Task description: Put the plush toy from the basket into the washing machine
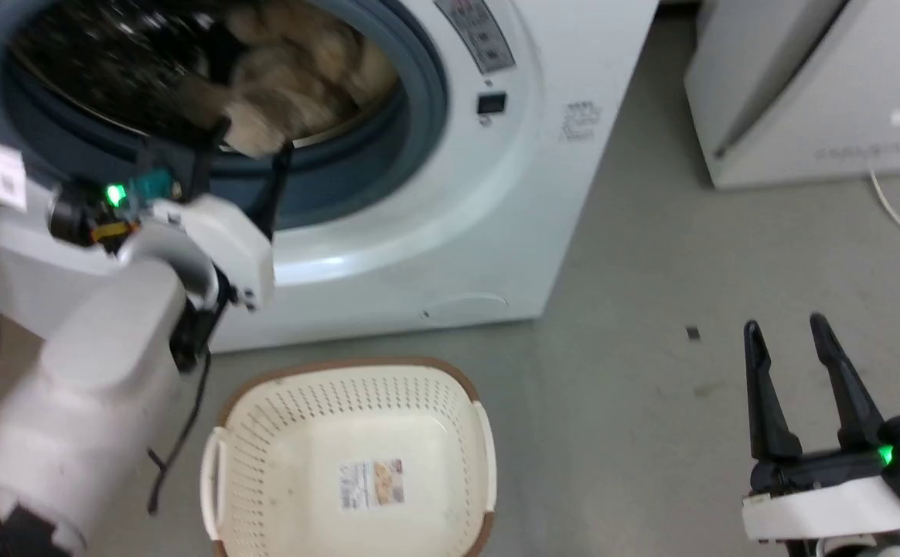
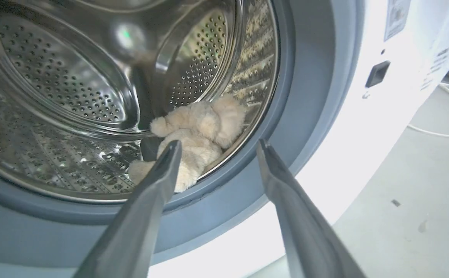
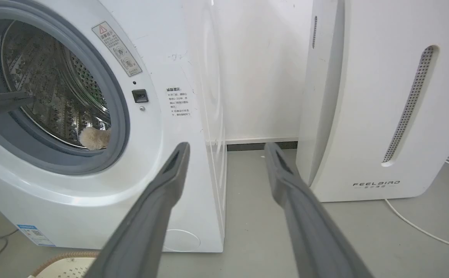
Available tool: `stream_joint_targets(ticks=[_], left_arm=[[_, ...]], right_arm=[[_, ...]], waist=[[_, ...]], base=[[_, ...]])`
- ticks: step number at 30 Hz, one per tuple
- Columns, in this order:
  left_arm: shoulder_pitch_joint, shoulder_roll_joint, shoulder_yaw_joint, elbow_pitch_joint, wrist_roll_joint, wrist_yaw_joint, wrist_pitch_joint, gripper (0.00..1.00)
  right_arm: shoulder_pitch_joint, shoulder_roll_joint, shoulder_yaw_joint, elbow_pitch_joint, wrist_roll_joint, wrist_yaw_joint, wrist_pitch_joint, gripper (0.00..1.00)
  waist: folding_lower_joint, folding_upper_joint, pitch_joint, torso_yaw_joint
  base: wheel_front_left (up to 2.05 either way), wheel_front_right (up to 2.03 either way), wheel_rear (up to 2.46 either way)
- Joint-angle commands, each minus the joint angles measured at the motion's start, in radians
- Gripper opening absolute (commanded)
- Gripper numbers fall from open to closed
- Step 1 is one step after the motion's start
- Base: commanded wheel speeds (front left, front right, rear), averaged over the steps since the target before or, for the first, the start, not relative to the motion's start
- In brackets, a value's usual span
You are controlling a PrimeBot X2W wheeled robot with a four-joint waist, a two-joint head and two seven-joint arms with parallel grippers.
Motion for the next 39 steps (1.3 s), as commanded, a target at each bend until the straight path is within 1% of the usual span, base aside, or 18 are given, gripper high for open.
stream_joint_targets(ticks=[1, 3, 6, 8, 13, 17, 18, 20, 25, 29, 38, 39], left_arm=[[0.052, 0.005, 0.021, -0.028, 0.003, 0.018, -0.005, 1.00], [0.145, 0.010, 0.077, -0.115, 0.006, 0.057, -0.005, 1.00], [0.283, 0.019, 0.158, -0.249, 0.036, 0.122, -0.005, 1.00], [0.382, 0.017, 0.207, -0.336, 0.059, 0.156, -0.005, 1.00], [0.624, -0.011, 0.323, -0.519, 0.107, 0.236, -0.005, 1.00], [0.791, -0.058, 0.434, -0.636, 0.148, 0.284, -0.005, 1.00], [0.828, -0.068, 0.451, -0.655, 0.167, 0.288, -0.005, 1.00], [0.897, -0.096, 0.477, -0.683, 0.186, 0.276, -0.005, 1.00], [0.998, -0.135, 0.500, -0.676, 0.259, 0.243, -0.005, 1.00], [1.037, -0.167, 0.526, -0.678, 0.322, 0.218, -0.005, 1.00], [1.076, -0.235, 0.615, -0.684, 0.407, 0.175, -0.005, 1.00], [1.063, -0.237, 0.618, -0.684, 0.406, 0.174, -0.001, 0.00]], right_arm=[[0.017, 0.000, -0.004, 0.006, -0.006, -0.001, -0.004, 1.00], [0.039, 0.000, -0.009, 0.013, -0.005, -0.001, -0.004, 1.00], [0.068, 0.000, -0.004, 0.025, -0.009, -0.001, -0.004, 1.00], [0.087, 0.000, -0.003, 0.032, -0.011, -0.001, -0.004, 1.00], [0.133, 0.000, -0.015, 0.038, -0.004, -0.001, -0.004, 1.00], [0.154, 0.000, -0.004, 0.039, -0.014, -0.001, -0.004, 1.00], [0.155, 0.000, -0.002, 0.041, -0.015, -0.001, -0.004, 1.00], [0.155, 0.000, 0.002, 0.045, -0.012, -0.001, -0.004, 1.00], [0.166, 0.000, 0.010, 0.055, -0.011, -0.001, -0.004, 1.00], [0.182, 0.000, 0.010, 0.063, -0.014, -0.001, -0.004, 1.00], [0.195, 0.000, 0.024, 0.078, -0.004, -0.001, -0.004, 1.00], [0.180, 0.000, 0.023, 0.077, -0.007, 0.000, 0.000, 0.00]], waist=[[0.0002, 0.0000, -0.118, 0.087], [0.0002, 0.0000, -0.154, 0.104], [0.0002, 0.0000, -0.202, 0.121], [0.0002, 0.0000, -0.232, 0.131], [0.0002, 0.0000, -0.287, 0.157], [0.0002, 0.0000, -0.305, 0.168], [0.0002, 0.0000, -0.308, 0.169], [0.0002, 0.0000, -0.315, 0.171], [0.0002, 0.0000, -0.331, 0.182], [0.0002, 0.0000, -0.337, 0.192], [0.0002, 0.0000, -0.340, 0.194], [0.0002, 0.0000, -0.340, 0.194]], base=[[0.00, 0.00, 0.00], [0.00, 0.00, 0.00], [0.00, 0.00, 0.00], [0.00, 0.00, 0.00], [0.00, 0.00, 0.00], [0.00, 0.00, 0.00], [0.00, 0.00, 0.00], [0.00, 0.00, 0.00], [0.00, 0.00, 0.00], [0.00, 0.00, 0.00], [0.00, 0.00, 0.00], [0.00, 0.00, 0.00]])
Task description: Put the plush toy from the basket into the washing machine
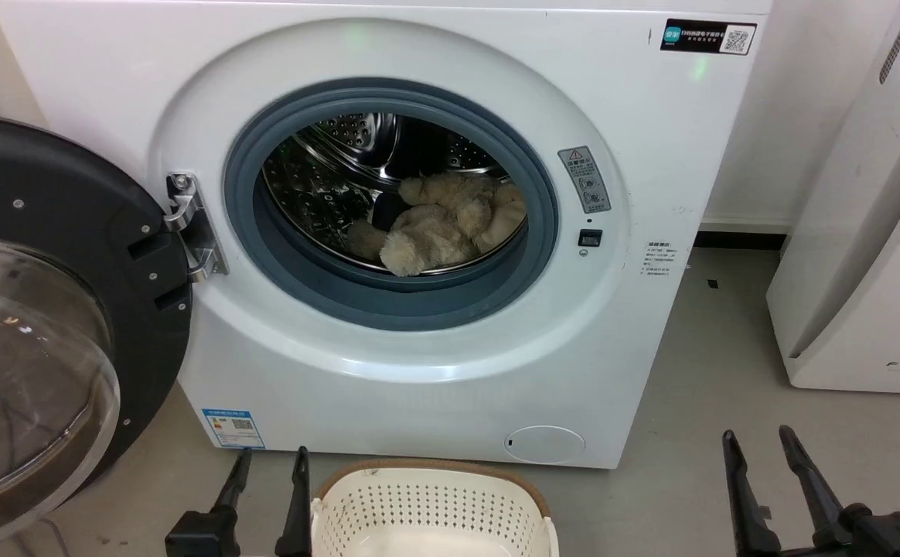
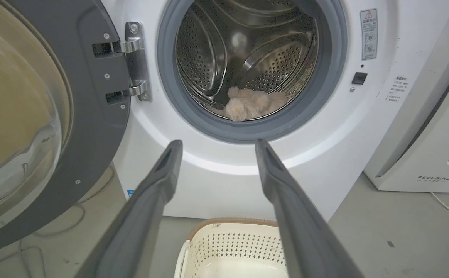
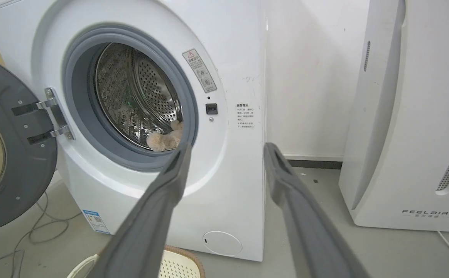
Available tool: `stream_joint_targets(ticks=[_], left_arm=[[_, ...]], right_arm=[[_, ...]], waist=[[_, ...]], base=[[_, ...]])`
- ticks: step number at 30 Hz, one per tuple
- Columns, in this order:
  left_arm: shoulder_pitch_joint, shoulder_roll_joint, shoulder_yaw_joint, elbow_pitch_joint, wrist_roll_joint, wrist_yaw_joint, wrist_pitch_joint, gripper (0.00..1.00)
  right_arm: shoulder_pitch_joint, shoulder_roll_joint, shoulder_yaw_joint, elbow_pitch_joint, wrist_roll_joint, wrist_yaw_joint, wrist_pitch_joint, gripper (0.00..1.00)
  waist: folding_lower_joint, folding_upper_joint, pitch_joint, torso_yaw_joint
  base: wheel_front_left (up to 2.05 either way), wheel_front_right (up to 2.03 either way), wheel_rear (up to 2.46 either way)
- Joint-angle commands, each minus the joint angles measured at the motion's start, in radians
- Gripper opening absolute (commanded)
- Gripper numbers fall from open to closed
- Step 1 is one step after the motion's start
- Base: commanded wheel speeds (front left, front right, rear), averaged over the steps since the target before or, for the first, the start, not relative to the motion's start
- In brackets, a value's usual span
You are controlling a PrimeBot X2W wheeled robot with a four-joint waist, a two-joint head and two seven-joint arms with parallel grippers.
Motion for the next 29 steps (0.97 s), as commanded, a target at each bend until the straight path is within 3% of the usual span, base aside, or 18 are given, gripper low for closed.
stream_joint_targets(ticks=[1, 29], left_arm=[[-0.001, 0.000, -0.001, 0.000, -0.001, 0.000, 0.001, 0.00], [-0.015, -0.035, 0.056, -0.029, 0.068, -0.037, 0.056, 0.00]], right_arm=[[-0.001, 0.000, 0.000, 0.000, 0.000, 0.000, 0.000, 0.00], [-0.032, 0.000, 0.003, -0.004, -0.030, 0.000, 0.055, 0.00]], waist=[[0.0001, -0.0001, 0.000, 0.000], [0.0001, -0.0001, 0.015, -0.015]], base=[[0.00, 0.00, 0.00], [0.00, 0.00, 0.00]])
